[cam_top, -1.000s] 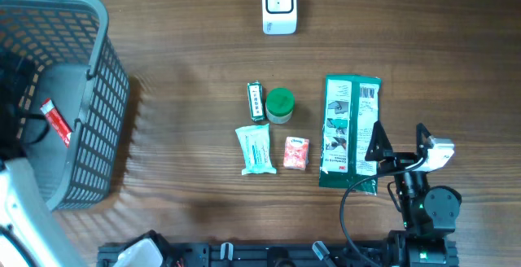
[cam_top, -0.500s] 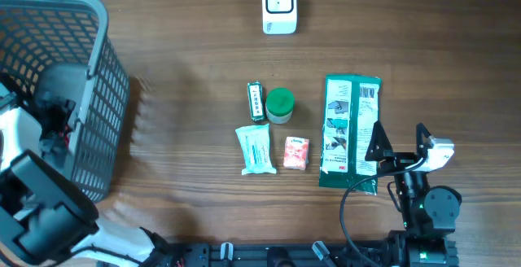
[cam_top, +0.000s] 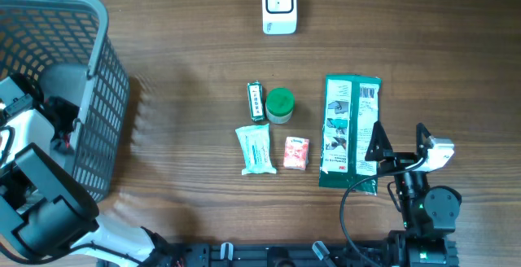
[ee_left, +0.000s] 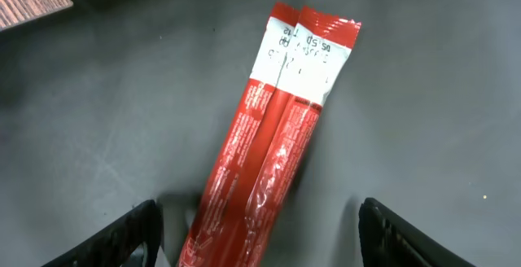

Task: Scan the item barcode
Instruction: 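Grasp the red sticks in the basket with the left gripper, then place the red sticks on the table left of the medicine box, then retract the left arm and move the right gripper toward the pink Kleenex pack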

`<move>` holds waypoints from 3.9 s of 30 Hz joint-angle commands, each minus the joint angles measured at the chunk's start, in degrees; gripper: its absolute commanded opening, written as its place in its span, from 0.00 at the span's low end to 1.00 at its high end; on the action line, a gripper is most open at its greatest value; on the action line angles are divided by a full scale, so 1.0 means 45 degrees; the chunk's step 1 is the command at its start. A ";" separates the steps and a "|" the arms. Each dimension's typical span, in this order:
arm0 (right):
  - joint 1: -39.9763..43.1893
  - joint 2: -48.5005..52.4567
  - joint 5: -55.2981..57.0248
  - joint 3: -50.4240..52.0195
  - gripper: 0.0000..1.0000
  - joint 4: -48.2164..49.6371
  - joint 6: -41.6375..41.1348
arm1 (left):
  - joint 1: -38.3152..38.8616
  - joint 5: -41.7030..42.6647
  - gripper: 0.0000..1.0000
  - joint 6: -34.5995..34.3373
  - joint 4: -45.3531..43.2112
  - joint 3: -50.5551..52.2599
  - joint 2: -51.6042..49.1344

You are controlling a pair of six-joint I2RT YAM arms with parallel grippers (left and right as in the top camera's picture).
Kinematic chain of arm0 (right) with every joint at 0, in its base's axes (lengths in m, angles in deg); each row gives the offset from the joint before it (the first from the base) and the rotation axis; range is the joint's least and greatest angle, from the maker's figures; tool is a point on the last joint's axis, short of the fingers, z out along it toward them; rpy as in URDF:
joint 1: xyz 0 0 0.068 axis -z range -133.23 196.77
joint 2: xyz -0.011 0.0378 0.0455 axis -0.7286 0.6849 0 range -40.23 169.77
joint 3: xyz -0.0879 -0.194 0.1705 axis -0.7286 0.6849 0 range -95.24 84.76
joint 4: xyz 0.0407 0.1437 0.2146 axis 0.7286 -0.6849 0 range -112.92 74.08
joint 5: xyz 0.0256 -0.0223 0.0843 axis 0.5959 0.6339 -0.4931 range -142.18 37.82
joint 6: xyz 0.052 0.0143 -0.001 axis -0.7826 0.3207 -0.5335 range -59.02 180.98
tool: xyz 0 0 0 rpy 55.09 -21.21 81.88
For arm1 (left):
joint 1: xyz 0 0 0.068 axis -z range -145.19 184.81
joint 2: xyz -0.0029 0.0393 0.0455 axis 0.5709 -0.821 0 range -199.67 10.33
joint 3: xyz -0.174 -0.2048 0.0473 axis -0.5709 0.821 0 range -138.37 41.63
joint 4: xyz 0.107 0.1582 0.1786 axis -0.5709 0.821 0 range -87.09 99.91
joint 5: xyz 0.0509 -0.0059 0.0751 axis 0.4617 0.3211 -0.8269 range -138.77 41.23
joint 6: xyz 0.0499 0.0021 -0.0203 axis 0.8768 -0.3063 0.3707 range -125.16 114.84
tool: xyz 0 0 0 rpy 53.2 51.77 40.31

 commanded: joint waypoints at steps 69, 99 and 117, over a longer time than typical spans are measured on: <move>-0.0015 0.0019 0.0073 0.0010 1.00 0.0068 -0.0087 | 1.2327 -0.1617 1.00 -0.2973 0.1792 0.1681 0.6543; -0.0015 0.0316 0.0073 0.0010 1.00 0.0068 -0.0087 | 1.2332 -0.6358 1.00 0.3376 0.0413 -0.7237 1.1152; -0.0005 0.0432 0.0073 0.0015 1.00 0.0068 -0.0087 | 1.1584 -0.5469 1.00 0.2565 -0.0525 -0.3026 1.8870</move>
